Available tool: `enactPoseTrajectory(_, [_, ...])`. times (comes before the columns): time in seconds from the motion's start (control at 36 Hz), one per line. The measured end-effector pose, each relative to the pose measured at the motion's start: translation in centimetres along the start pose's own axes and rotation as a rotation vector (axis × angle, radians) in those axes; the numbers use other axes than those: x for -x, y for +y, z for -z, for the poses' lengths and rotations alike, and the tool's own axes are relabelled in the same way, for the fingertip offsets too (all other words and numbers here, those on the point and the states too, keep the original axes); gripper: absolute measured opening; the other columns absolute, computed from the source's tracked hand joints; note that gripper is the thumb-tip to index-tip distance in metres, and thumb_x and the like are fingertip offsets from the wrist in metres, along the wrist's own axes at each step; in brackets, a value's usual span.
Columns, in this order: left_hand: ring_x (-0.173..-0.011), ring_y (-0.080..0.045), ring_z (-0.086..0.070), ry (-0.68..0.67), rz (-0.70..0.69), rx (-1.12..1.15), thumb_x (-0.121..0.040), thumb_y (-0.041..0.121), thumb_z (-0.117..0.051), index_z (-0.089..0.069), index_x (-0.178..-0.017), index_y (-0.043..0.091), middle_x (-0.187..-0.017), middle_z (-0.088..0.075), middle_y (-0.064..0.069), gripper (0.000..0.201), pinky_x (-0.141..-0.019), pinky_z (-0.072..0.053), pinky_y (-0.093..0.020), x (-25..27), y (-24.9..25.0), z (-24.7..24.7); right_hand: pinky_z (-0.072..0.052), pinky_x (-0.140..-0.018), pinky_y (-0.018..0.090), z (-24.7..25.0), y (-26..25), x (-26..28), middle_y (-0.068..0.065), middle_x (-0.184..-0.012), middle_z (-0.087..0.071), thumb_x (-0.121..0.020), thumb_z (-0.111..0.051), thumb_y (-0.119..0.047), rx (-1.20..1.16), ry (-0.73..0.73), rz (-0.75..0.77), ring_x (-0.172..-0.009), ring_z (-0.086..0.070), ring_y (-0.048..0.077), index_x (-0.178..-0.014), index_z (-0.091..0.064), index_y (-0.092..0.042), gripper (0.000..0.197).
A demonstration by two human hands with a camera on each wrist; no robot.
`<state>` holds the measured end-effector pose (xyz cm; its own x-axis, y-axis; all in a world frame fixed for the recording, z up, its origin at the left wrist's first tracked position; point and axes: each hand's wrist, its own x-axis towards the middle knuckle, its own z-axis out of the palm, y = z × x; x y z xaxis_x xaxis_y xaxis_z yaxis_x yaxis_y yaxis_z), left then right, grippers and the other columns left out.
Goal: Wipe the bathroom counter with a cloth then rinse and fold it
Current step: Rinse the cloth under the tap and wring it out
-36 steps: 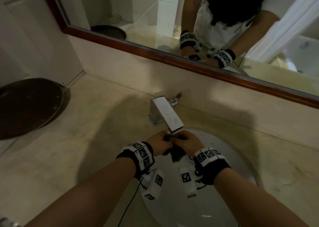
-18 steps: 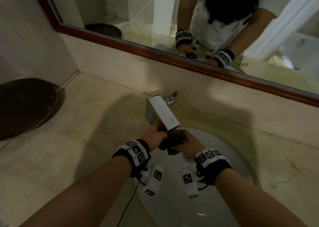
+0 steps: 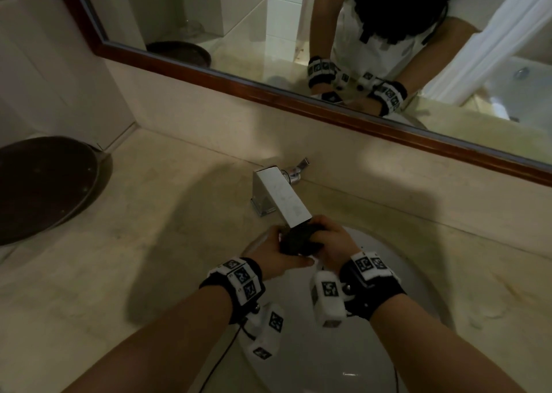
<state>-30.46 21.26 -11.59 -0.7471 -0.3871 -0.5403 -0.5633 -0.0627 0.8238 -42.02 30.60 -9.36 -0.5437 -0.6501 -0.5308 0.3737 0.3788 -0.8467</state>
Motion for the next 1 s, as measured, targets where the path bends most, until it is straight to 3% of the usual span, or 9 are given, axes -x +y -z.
enactPoseTrajectory(0.11, [-0.090,-0.021,-0.068,0.002,0.000,0.225,-0.078,0.020,-0.077,-0.045,-0.119,0.031,-0.107,-0.065,-0.002,0.053,-0.080,-0.058,-0.040,-0.3,-0.2,-0.1,-0.050,-0.074,0.037,0.4,-0.1,0.2,0.009,-0.096,-0.062,-0.087,-0.054,0.001,0.114,-0.047,-0.070,-0.087,-0.060,0.025,-0.100,-0.058,-0.013,0.019])
enactPoseTrajectory(0.19, [-0.093,-0.025,-0.067,0.031,-0.074,0.192,-0.081,0.021,-0.074,-0.053,-0.108,0.031,-0.105,-0.066,-0.005,0.035,-0.084,-0.056,-0.046,0.0,0.1,0.3,-0.046,-0.090,0.044,1.4,-0.1,0.0,0.006,-0.119,-0.059,-0.082,-0.065,-0.009,0.368,-0.107,-0.115,-0.110,-0.056,0.029,-0.117,-0.056,-0.020,0.038])
enactPoseTrajectory(0.33, [-0.099,-0.020,-0.058,0.173,-0.111,-0.041,-0.075,0.023,-0.078,-0.044,-0.118,0.015,-0.113,-0.057,-0.001,0.055,-0.085,-0.051,-0.037,-0.4,-0.3,0.8,-0.043,-0.098,0.046,1.6,0.1,0.4,-0.006,-0.127,-0.049,-0.084,-0.064,-0.007,0.287,-0.175,-0.199,-0.121,-0.048,0.024,-0.121,-0.046,-0.039,0.052])
enactPoseTrajectory(0.44, [-0.099,-0.016,-0.061,0.060,-0.152,-0.032,-0.057,0.037,-0.088,-0.028,-0.121,0.032,-0.115,-0.055,0.004,0.088,-0.086,-0.055,-0.039,-0.1,-0.6,0.3,-0.052,-0.087,0.043,-0.2,0.6,0.8,0.003,-0.121,-0.060,-0.086,-0.066,-0.033,0.209,-0.092,-0.207,-0.109,-0.060,0.027,-0.125,-0.050,-0.022,0.043])
enactPoseTrajectory(0.58, [-0.092,-0.017,-0.065,0.028,-0.147,-0.127,-0.056,0.039,-0.087,-0.039,-0.123,0.023,-0.113,-0.058,0.000,0.083,-0.079,-0.058,-0.037,0.2,-0.3,0.6,-0.054,-0.078,0.056,-0.6,0.6,0.8,0.025,-0.107,-0.062,-0.087,-0.060,0.000,0.061,-0.003,-0.132,-0.088,-0.065,0.037,-0.110,-0.052,0.001,0.025])
enactPoseTrajectory(0.64, [-0.094,-0.013,-0.060,0.050,-0.118,-0.115,-0.061,0.031,-0.088,-0.037,-0.121,0.020,-0.113,-0.055,0.001,0.081,-0.077,-0.055,-0.027,0.1,-0.5,1.0,-0.053,-0.074,0.053,-0.6,0.7,1.2,0.025,-0.100,-0.061,-0.085,-0.056,0.010,-0.079,-0.058,-0.143,-0.084,-0.064,0.037,-0.098,-0.051,0.001,0.017])
enactPoseTrajectory(0.72, [-0.103,-0.017,-0.060,-0.017,-0.073,-0.045,-0.057,0.027,-0.090,-0.030,-0.123,0.032,-0.116,-0.053,0.005,0.090,-0.083,-0.055,-0.032,0.1,-0.5,1.1,-0.054,-0.075,0.052,-0.6,0.8,1.7,0.022,-0.096,-0.060,-0.085,-0.056,0.010,-0.165,-0.155,-0.177,-0.087,-0.063,0.037,-0.091,-0.051,-0.001,0.013])
enactPoseTrajectory(0.86, [-0.090,-0.019,-0.067,-0.059,-0.048,-0.270,-0.048,0.043,-0.081,-0.061,-0.099,0.031,-0.099,-0.068,0.001,0.056,-0.078,-0.058,-0.043,-0.4,-0.9,1.1,-0.045,-0.086,0.033,-0.1,0.5,1.5,0.003,-0.098,-0.063,-0.084,-0.069,-0.028,0.654,-0.123,-0.024,-0.095,-0.059,0.021,-0.100,-0.067,-0.018,0.019])
enactPoseTrajectory(1.0, [-0.089,-0.021,-0.058,0.017,-0.034,-0.375,-0.074,0.022,-0.071,-0.051,-0.101,0.013,-0.099,-0.059,-0.006,0.035,-0.074,-0.051,-0.031,0.1,0.0,0.9,-0.047,-0.086,0.034,0.5,-0.5,1.0,0.005,-0.123,-0.057,-0.086,-0.067,-0.032,0.573,-0.129,-0.198,-0.108,-0.056,0.023,-0.131,-0.050,-0.023,0.049])
